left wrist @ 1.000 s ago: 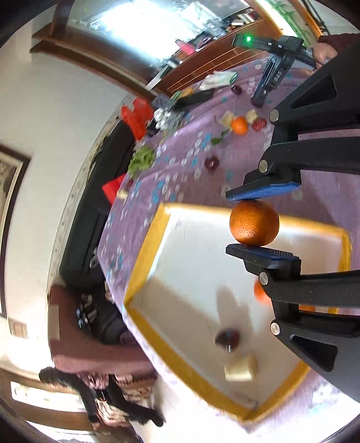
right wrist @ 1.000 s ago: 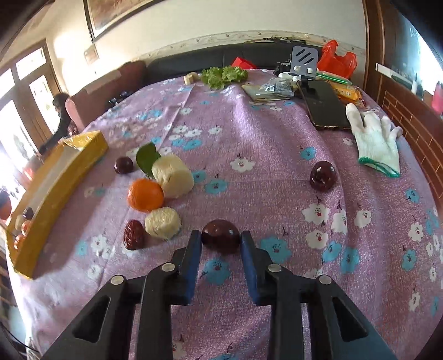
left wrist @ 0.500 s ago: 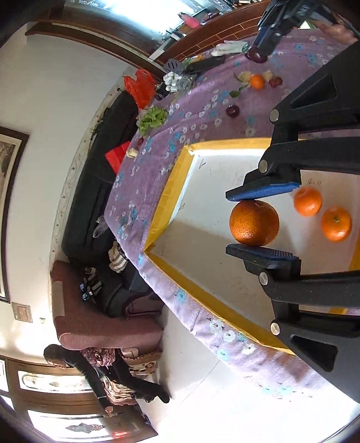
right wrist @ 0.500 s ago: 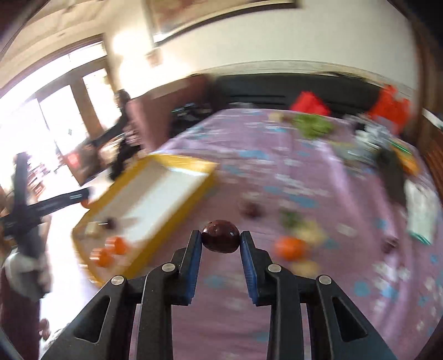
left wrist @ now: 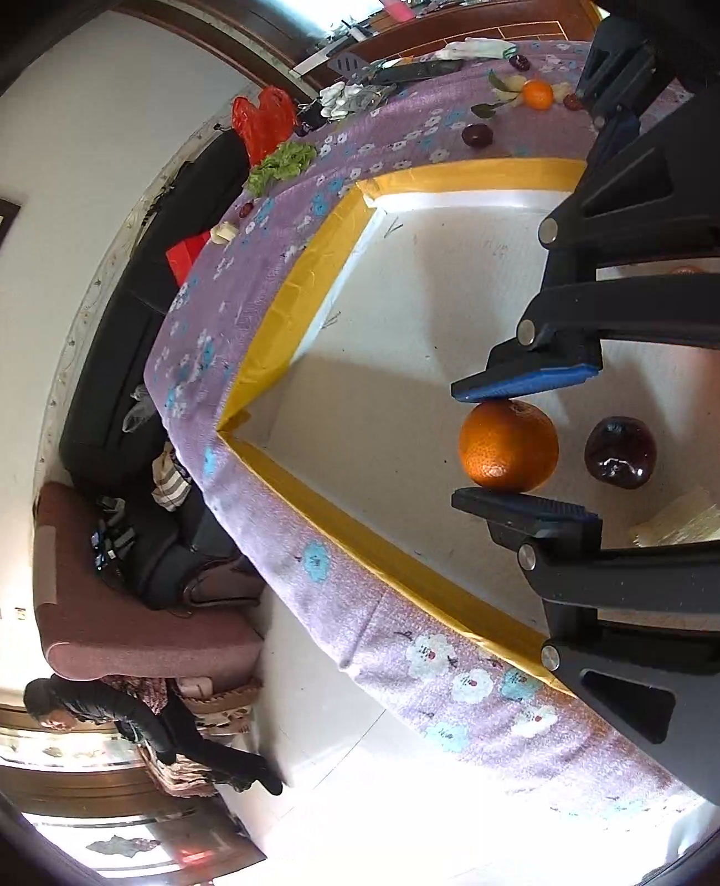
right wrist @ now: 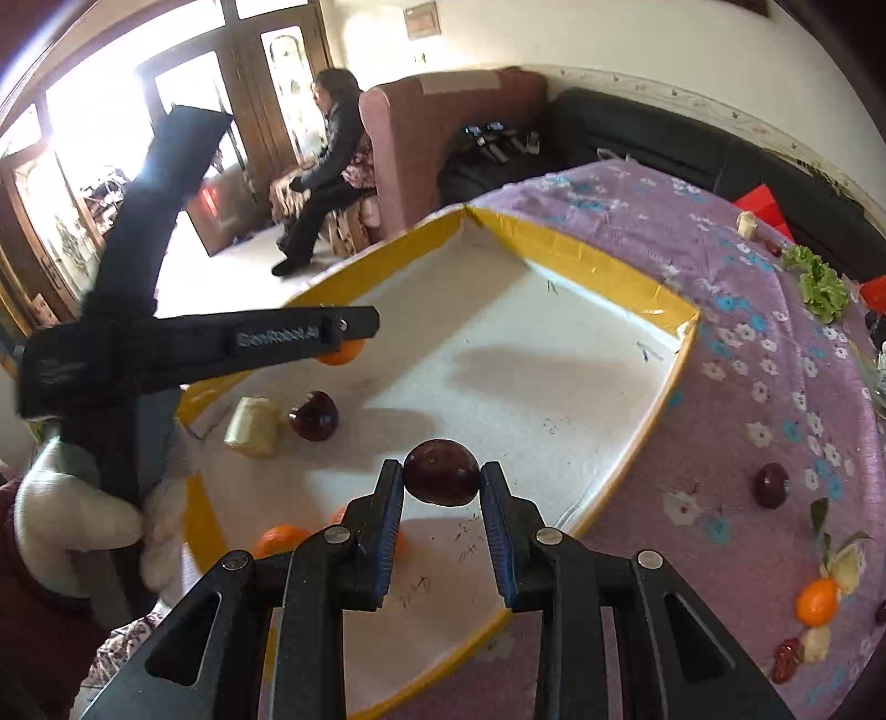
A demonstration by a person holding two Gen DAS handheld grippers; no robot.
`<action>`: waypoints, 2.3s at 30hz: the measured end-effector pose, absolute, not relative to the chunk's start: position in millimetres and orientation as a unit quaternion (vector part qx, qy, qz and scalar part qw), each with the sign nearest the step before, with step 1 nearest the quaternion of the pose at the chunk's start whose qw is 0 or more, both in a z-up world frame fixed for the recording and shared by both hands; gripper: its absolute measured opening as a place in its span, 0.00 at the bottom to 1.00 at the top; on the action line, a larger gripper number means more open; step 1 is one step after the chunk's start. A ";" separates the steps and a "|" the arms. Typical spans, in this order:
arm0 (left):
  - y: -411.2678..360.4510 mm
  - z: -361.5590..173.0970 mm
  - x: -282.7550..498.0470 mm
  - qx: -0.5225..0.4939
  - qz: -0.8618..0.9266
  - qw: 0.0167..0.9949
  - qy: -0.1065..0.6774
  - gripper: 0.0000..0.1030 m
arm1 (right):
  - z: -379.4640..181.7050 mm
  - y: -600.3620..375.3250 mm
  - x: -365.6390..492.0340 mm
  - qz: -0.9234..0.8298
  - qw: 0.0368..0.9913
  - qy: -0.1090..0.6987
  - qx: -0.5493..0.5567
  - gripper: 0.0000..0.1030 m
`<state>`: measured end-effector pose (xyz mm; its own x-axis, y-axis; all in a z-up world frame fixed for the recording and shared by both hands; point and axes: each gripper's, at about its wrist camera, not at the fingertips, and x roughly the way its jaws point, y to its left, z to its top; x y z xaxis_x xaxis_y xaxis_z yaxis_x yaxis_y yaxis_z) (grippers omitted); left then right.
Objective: Organize fruits
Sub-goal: 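Carry tangerine and plum into the tray and open both tools, then grasp a pale fruit chunk with the right tool while the left tool approaches the leafy tangerine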
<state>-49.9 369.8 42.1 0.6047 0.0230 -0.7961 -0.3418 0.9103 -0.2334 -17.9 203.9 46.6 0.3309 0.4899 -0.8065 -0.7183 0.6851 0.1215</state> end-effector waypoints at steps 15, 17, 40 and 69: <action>360.8 74.0 -86.7 -0.196 0.119 0.890 0.395 0.58 | 53.4 197.7 -26.0 0.378 0.814 0.423 -0.124 0.39; 352.4 86.4 -99.1 -0.196 0.123 0.895 0.381 0.66 | 60.2 188.0 -28.4 0.376 0.819 0.418 -0.114 0.40; 195.2 87.6 -141.2 -0.211 0.004 0.901 0.379 0.89 | 77.0 -100.8 26.3 0.166 0.887 0.423 0.083 0.50; 131.0 67.5 -87.4 -0.135 -0.045 0.894 0.424 0.89 | 28.6 -73.9 89.6 0.214 0.866 0.439 0.107 0.39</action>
